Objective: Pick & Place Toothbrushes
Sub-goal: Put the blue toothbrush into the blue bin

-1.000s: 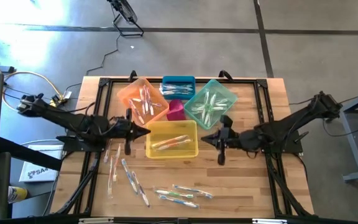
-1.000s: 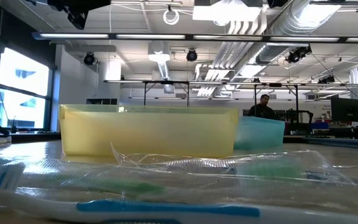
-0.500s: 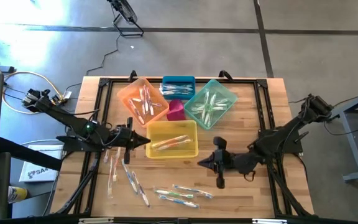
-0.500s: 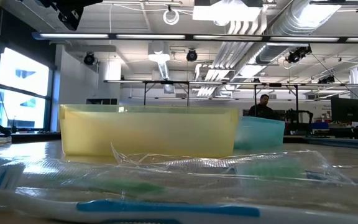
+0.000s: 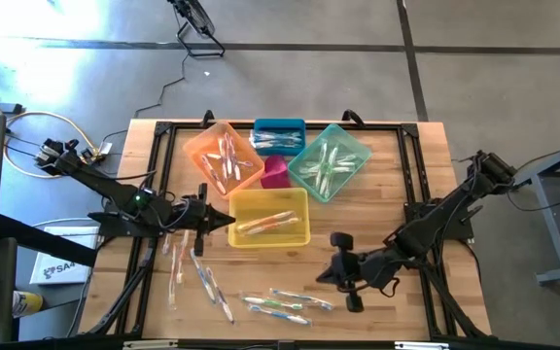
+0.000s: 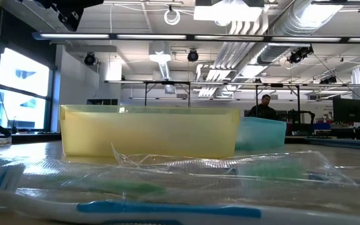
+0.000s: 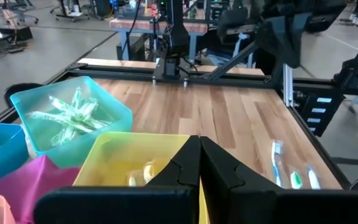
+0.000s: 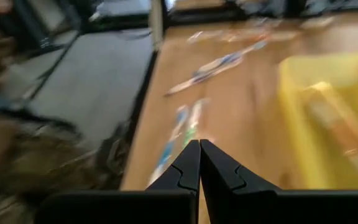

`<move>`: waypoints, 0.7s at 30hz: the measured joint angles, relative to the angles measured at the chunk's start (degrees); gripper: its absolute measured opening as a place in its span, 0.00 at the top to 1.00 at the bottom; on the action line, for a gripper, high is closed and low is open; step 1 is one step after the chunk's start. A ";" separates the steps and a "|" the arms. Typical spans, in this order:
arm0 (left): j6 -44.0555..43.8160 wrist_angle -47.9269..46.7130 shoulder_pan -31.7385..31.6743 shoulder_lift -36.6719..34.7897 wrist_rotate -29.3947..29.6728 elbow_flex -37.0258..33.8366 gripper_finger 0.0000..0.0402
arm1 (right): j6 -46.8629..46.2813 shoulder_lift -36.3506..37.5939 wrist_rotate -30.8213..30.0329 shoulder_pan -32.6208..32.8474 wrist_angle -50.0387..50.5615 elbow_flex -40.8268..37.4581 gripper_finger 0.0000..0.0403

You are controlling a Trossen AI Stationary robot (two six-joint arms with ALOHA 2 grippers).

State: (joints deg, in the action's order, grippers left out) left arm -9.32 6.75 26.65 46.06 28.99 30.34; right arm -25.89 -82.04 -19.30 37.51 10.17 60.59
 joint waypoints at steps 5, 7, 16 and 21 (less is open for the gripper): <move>0.02 -1.58 0.00 0.00 0.00 -0.01 1.00 | -4.08 0.00 2.27 -0.36 1.66 -0.65 0.99; 0.02 -1.96 0.00 0.00 0.02 0.01 1.00 | -5.86 0.00 1.35 -0.41 3.17 -0.65 0.99; 0.02 -2.45 0.00 0.00 0.02 0.01 1.00 | -9.04 -4.22 1.41 -0.40 4.61 -0.67 0.80; 0.02 -2.54 0.00 0.00 0.00 -0.01 1.00 | -9.03 -9.32 2.38 -0.39 4.84 -0.69 0.61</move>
State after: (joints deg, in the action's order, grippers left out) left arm -9.30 4.21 26.65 46.06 28.99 30.33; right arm -34.92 -91.36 -16.92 37.12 15.01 59.90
